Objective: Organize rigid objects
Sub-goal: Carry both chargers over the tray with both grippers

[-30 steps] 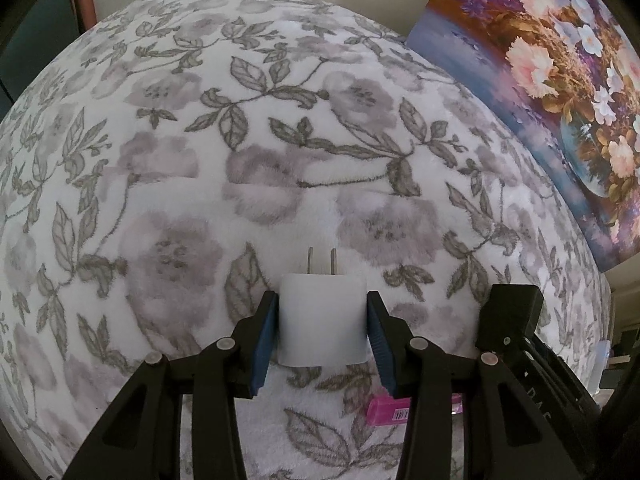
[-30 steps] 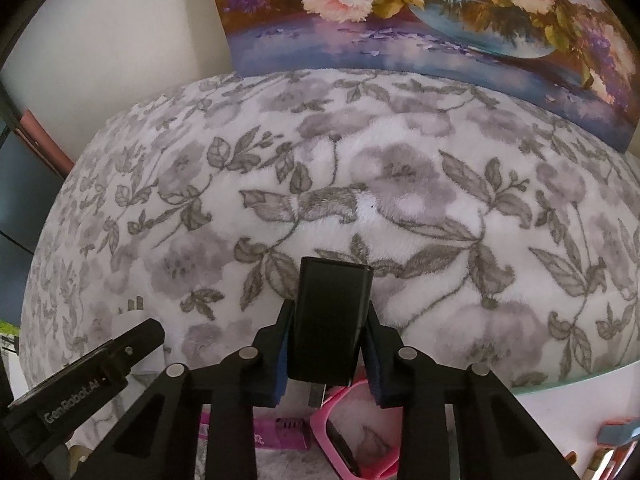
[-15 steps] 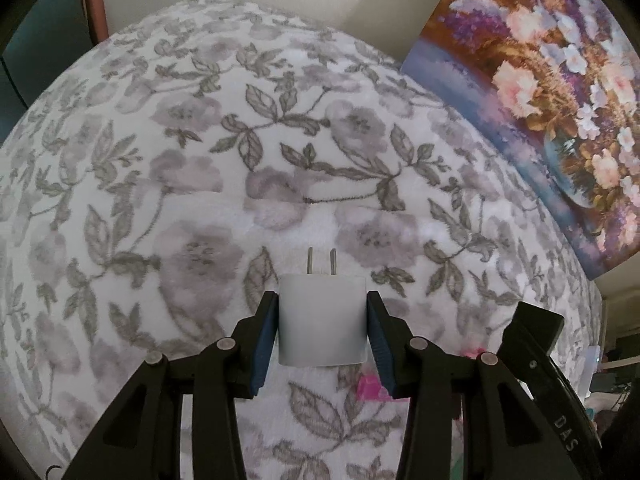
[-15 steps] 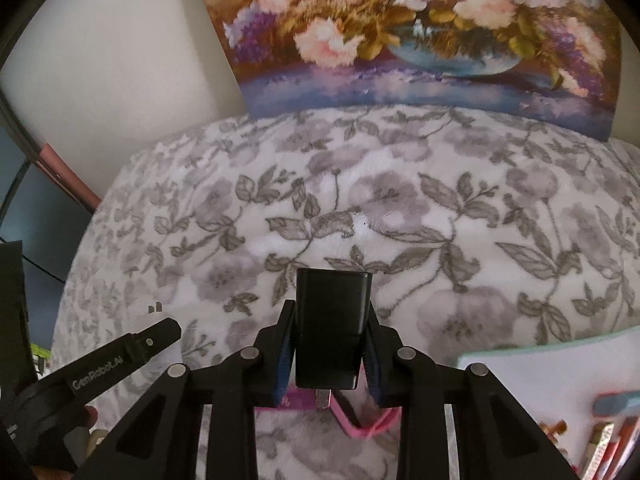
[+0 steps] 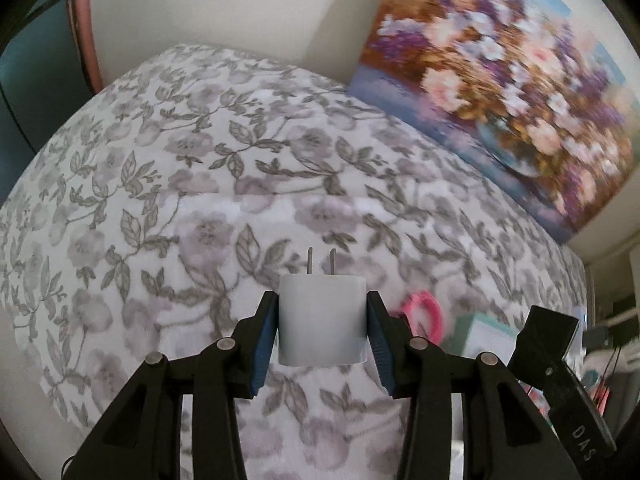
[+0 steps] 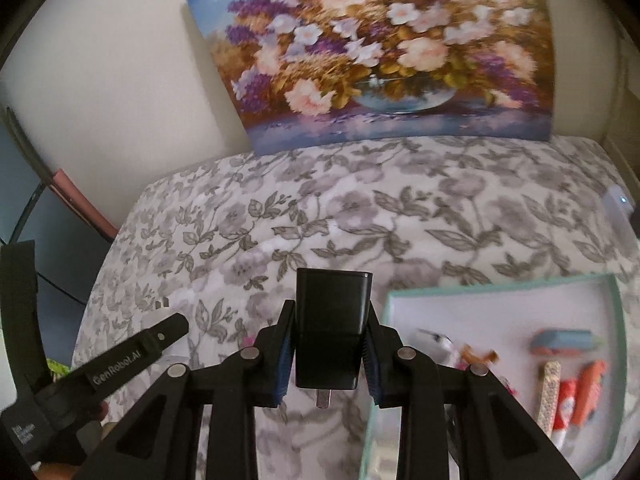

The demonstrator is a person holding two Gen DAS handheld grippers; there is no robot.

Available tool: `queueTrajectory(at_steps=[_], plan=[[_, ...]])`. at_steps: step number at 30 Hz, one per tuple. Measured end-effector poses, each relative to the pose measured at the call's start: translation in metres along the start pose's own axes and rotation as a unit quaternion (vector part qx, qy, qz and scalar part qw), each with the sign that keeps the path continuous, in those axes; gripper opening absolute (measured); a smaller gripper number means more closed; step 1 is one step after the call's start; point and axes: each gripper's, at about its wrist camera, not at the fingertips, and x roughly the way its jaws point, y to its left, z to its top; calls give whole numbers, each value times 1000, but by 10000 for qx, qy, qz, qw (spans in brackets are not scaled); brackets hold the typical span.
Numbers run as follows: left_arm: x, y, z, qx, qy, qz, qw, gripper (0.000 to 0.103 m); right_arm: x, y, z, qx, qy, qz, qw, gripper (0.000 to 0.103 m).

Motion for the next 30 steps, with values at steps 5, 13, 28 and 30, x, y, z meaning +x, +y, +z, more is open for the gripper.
queueTrajectory(at_steps=[5, 13, 28, 30], plan=[[-19, -18, -23, 213, -93, -153, 9996, 45, -25, -21, -18, 158, -17, -108, 9998, 32], [-31, -56, -62, 772, -22, -322, 9965, 45, -52, -60, -45, 447, 20, -399, 9982, 32], [-31, -119, -131, 1834, 444, -613, 9801, 45, -77, -126, -89, 898, 267, -973, 9908, 32], [-28, -130, -140, 2040, 536, -628, 9755, 45, -71, -135, -92, 1016, 363, -1002, 9891, 32]])
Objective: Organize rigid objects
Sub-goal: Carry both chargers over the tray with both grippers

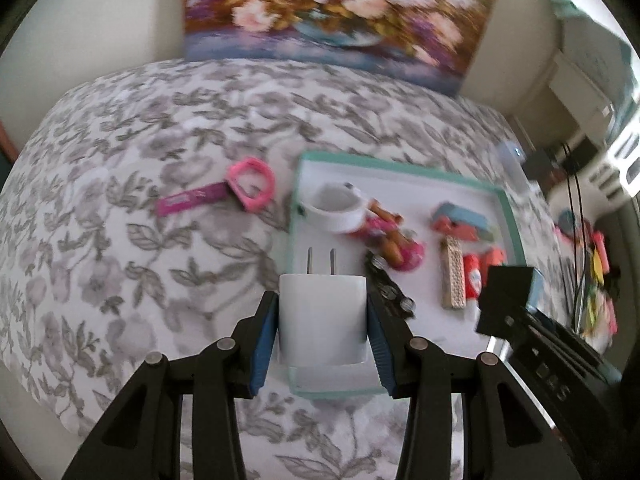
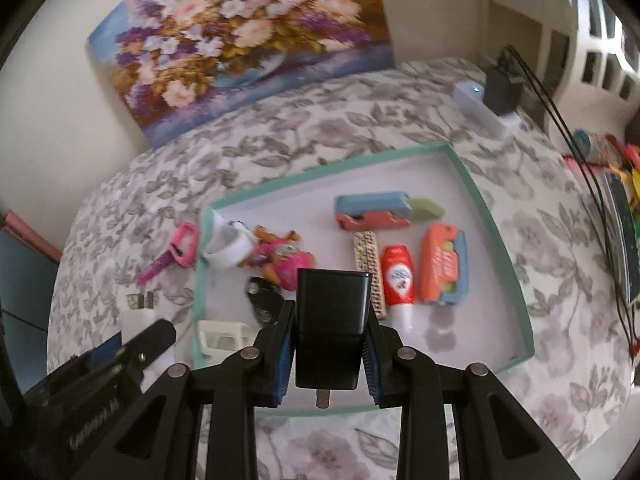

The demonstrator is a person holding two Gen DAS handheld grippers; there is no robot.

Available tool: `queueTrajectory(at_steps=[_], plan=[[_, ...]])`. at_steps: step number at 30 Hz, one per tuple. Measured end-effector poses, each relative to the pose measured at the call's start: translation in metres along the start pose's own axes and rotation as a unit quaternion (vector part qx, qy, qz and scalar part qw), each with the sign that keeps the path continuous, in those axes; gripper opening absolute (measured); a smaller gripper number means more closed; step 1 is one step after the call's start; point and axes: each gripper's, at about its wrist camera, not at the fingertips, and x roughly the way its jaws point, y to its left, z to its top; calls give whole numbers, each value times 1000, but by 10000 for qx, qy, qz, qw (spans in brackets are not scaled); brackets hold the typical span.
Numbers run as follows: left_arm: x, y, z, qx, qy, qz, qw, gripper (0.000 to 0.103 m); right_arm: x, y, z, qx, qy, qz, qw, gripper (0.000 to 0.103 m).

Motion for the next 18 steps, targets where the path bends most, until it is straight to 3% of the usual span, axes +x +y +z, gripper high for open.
queueTrajectory(at_steps=[7, 18], plan=[[19, -24, -9, 415, 328, 30, 9986, 45, 15, -5, -4, -32, 262, -143, 9996, 32], [30, -23, -11, 415, 544, -9, 9977, 45, 30, -10, -7, -72, 526, -307, 9981, 32]])
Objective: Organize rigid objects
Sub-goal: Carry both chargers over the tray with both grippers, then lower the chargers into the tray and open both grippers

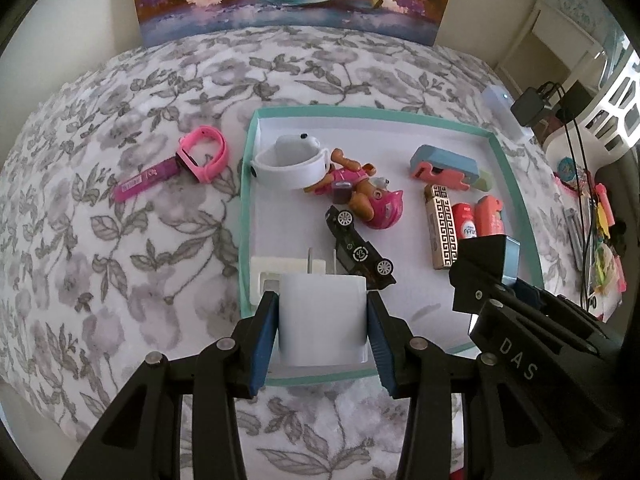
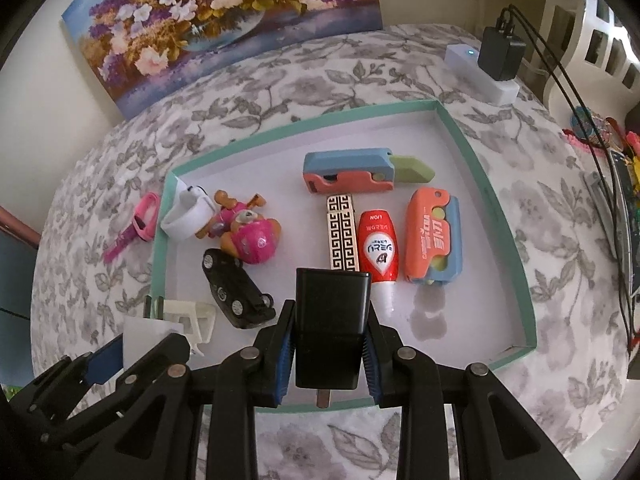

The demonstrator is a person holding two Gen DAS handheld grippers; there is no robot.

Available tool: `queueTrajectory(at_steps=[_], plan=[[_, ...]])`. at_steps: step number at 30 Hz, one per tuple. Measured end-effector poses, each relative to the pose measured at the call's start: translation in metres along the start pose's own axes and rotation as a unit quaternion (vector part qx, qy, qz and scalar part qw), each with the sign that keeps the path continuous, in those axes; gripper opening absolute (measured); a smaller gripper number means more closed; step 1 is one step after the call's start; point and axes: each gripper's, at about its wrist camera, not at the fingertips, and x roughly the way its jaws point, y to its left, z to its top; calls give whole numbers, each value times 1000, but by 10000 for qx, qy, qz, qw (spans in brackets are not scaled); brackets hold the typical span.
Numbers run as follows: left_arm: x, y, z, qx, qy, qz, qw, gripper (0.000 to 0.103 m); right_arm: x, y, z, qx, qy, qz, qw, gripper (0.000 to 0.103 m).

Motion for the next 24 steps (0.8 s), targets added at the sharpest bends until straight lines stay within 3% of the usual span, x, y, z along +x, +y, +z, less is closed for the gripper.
queueTrajectory(at_steps=[24], plan=[[13, 3, 0, -12, 255, 54, 9997, 46, 8, -4, 0, 11, 166, -80, 9998, 35]])
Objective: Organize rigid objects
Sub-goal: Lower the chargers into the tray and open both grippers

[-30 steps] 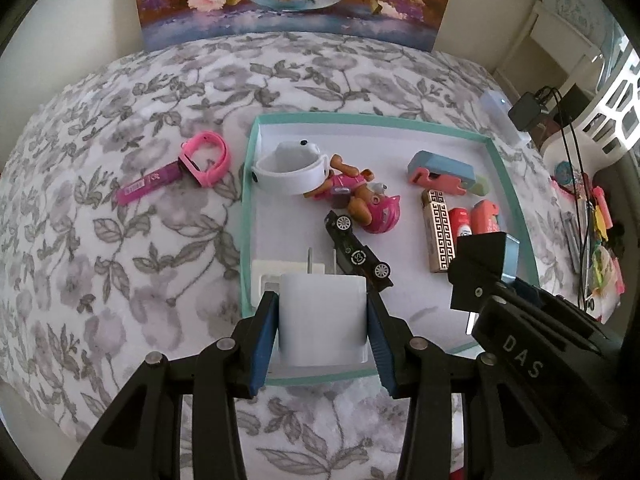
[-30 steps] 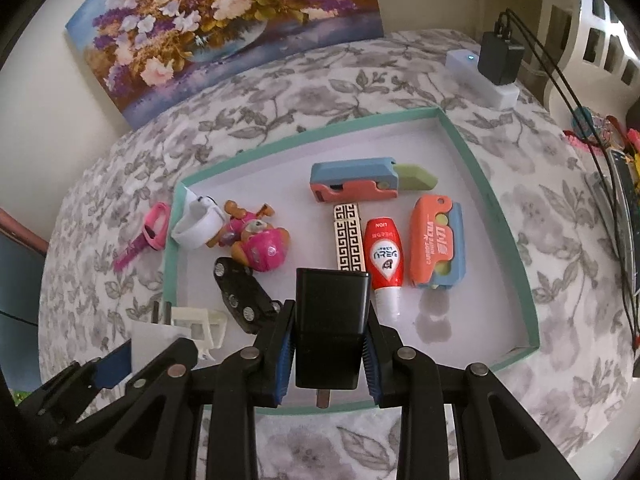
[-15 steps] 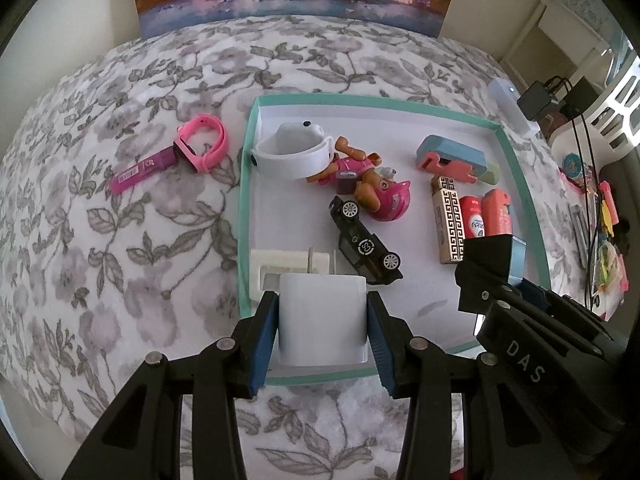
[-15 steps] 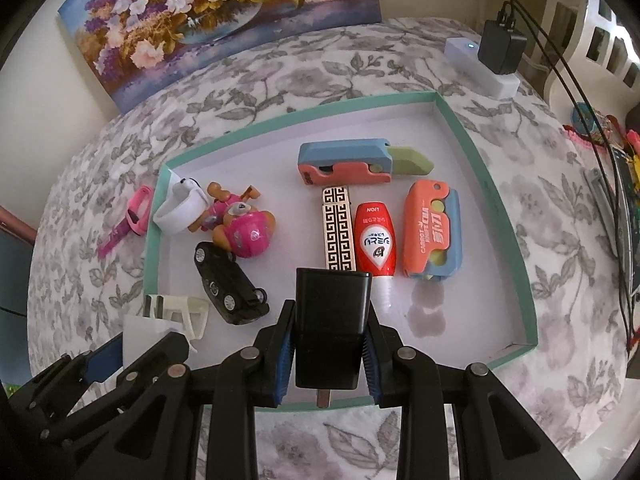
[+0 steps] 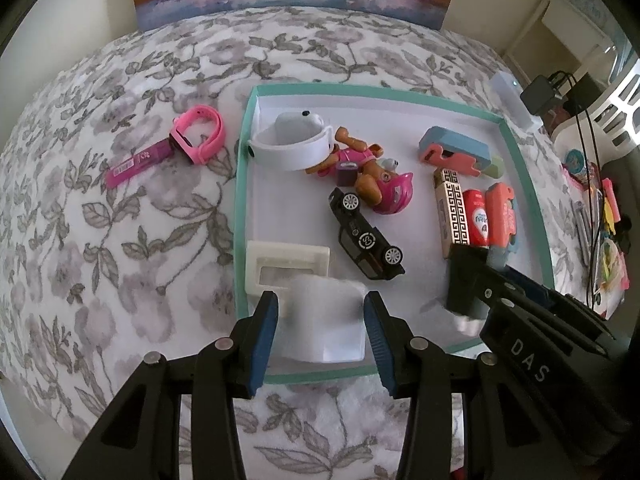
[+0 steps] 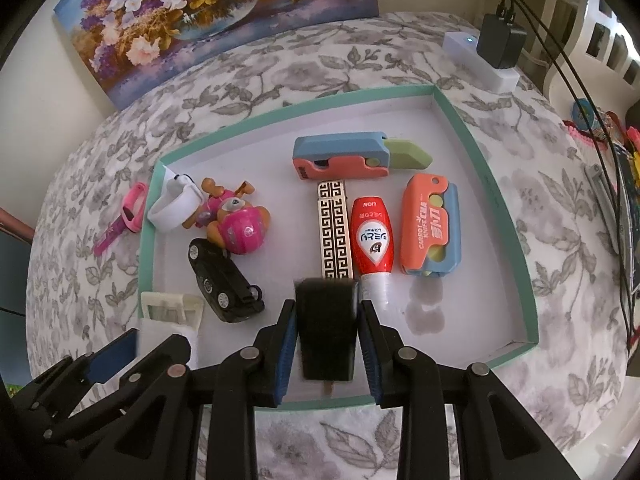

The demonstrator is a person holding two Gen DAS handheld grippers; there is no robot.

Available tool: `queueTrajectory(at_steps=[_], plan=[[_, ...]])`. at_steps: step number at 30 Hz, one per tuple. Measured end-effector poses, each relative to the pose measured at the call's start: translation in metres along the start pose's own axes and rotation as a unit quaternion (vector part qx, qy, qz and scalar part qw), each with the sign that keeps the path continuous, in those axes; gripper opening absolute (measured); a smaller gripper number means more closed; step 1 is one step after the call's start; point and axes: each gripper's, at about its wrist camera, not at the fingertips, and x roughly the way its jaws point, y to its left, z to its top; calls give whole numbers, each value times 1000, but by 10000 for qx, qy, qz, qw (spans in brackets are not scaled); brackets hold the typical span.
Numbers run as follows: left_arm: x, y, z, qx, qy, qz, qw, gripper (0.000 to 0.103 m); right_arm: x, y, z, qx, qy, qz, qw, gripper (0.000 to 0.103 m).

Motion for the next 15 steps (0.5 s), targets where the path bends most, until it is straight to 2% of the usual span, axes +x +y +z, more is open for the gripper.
queueTrajectory(at_steps=[10, 15], plan=[[-7, 3, 4, -127, -129, 65, 9998, 49, -6, 0, 2, 12, -129, -7, 9999, 34], [-11, 10, 8, -298, -203, 160, 9992, 59, -6, 1, 2, -10, -154, -41, 9999, 36]])
